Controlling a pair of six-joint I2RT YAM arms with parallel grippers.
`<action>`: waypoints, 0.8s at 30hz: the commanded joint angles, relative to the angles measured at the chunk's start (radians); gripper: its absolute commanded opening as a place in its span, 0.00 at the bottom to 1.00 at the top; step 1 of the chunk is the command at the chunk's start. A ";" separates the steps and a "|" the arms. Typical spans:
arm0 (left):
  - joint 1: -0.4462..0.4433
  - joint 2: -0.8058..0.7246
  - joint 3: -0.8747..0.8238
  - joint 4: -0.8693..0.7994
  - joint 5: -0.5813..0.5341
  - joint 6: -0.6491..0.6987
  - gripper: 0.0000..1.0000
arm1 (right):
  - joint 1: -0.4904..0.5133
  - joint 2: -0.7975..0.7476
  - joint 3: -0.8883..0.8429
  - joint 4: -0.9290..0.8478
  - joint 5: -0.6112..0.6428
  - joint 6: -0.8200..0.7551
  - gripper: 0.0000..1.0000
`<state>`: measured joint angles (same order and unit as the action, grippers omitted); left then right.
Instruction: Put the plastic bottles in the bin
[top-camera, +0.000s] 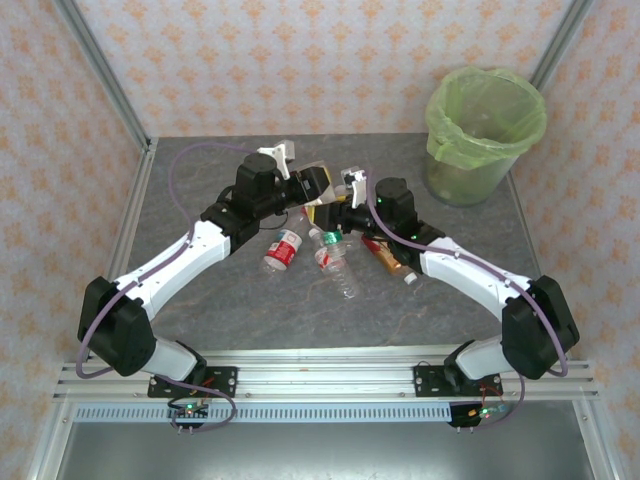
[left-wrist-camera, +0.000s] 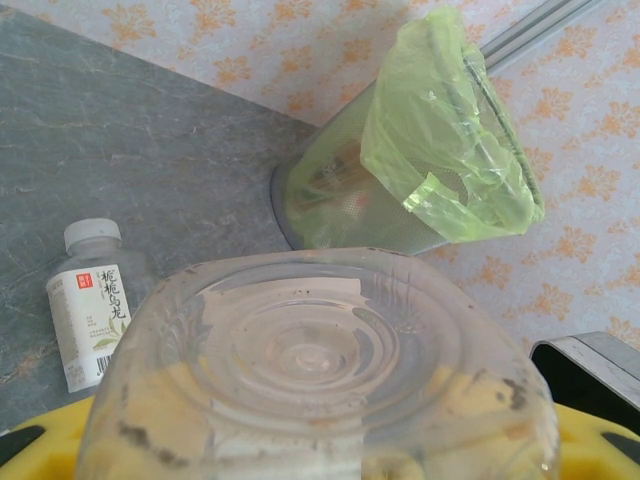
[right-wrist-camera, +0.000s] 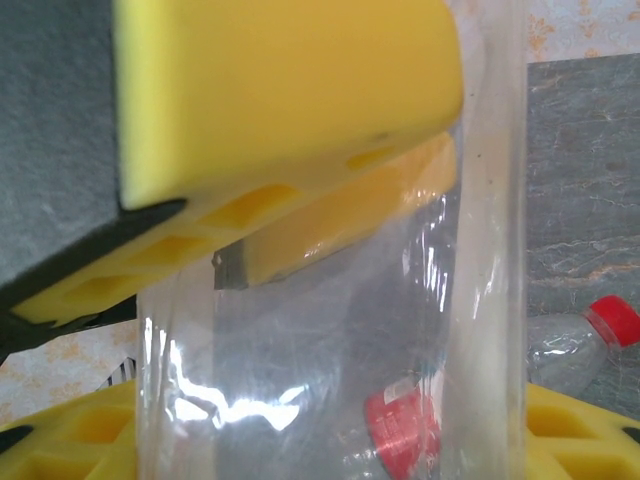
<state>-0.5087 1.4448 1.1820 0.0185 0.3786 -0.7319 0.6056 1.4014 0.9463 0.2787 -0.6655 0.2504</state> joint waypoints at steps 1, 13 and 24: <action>-0.004 -0.001 0.025 0.000 -0.007 -0.001 0.66 | 0.003 -0.027 -0.016 0.036 0.053 -0.024 0.11; 0.004 -0.052 -0.005 0.044 0.019 0.024 1.00 | 0.001 -0.037 -0.014 -0.058 0.098 -0.102 0.00; 0.085 -0.137 -0.175 0.162 -0.104 -0.059 1.00 | -0.012 -0.052 0.001 -0.185 0.227 -0.176 0.00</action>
<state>-0.4541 1.3403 1.0473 0.1036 0.3264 -0.7555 0.6022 1.3849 0.9394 0.1390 -0.4995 0.1169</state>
